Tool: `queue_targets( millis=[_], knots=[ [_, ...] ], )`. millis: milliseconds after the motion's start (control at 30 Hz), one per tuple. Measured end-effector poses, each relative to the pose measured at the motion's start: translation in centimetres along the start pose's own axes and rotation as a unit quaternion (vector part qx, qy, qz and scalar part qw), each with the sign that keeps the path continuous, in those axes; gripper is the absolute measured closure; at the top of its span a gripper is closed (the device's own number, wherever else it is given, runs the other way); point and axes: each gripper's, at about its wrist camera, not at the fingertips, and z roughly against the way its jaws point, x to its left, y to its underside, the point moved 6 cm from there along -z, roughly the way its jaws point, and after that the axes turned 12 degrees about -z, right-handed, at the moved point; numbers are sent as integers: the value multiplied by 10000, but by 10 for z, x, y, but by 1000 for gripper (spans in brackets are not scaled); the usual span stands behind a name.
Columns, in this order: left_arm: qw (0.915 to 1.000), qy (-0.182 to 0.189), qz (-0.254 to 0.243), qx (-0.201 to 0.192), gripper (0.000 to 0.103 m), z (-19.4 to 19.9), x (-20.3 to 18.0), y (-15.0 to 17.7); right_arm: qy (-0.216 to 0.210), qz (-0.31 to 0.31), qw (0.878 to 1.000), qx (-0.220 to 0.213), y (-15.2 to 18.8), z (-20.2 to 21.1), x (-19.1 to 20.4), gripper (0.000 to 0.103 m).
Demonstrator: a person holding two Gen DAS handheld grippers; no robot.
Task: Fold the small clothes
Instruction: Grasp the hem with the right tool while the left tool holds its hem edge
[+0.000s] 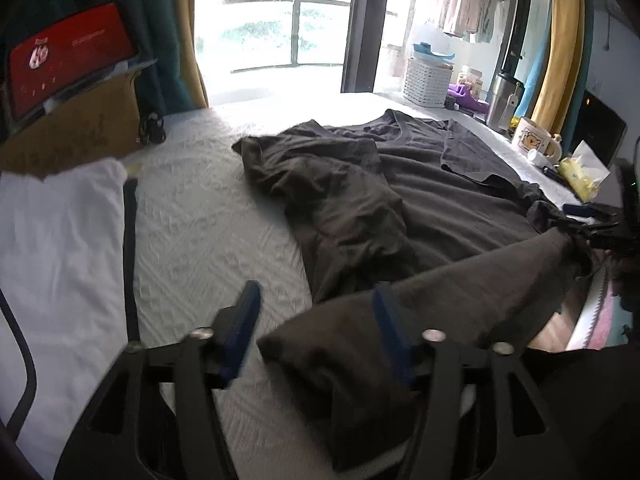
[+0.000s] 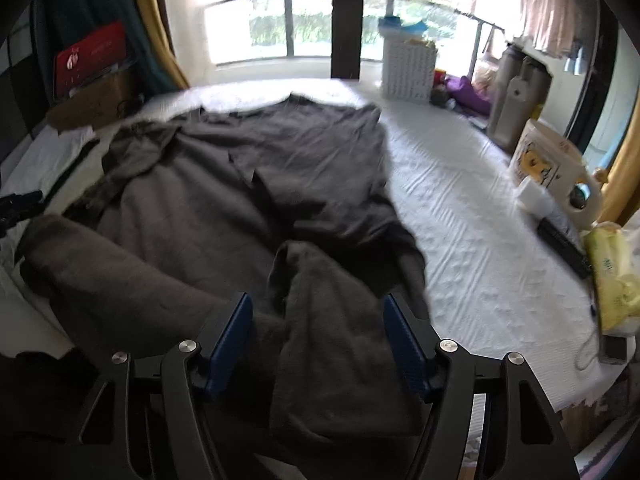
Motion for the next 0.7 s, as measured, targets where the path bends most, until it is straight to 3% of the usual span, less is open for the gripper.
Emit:
queue_targets(
  millis=[67,167,200,333,400,433,500,533,700],
  knots=[
    [9999,152,65,-5,35,2,0,7,-10,72,9999,118,6,-5,3,38],
    [9984,489,280,94,35,-3,-2,18,-31,67,9998,159,11,-8,1,70],
    [9979,545,304,158,35,-5,-3,22,-66,49,9998,162,11,-7,-1,76],
    [9977,600,259,192,35,-8,-12,28,-117,119,9998,58,9,6,0,87],
    [9976,650,240,85,51,-3,-14,26,-151,142,9998,-65,4,17,1,88],
    [9980,605,201,45,65,1,-15,24,-185,135,9996,-165,0,24,2,88],
    [9983,549,187,-95,73,7,-13,20,-275,107,9989,-364,-9,38,3,89],
    [9981,553,180,-208,85,10,-13,15,-292,104,9986,-435,-13,42,3,89],
    [9981,399,79,-467,97,12,-10,-3,-311,15,9964,-787,-34,57,-1,93]
  ],
)
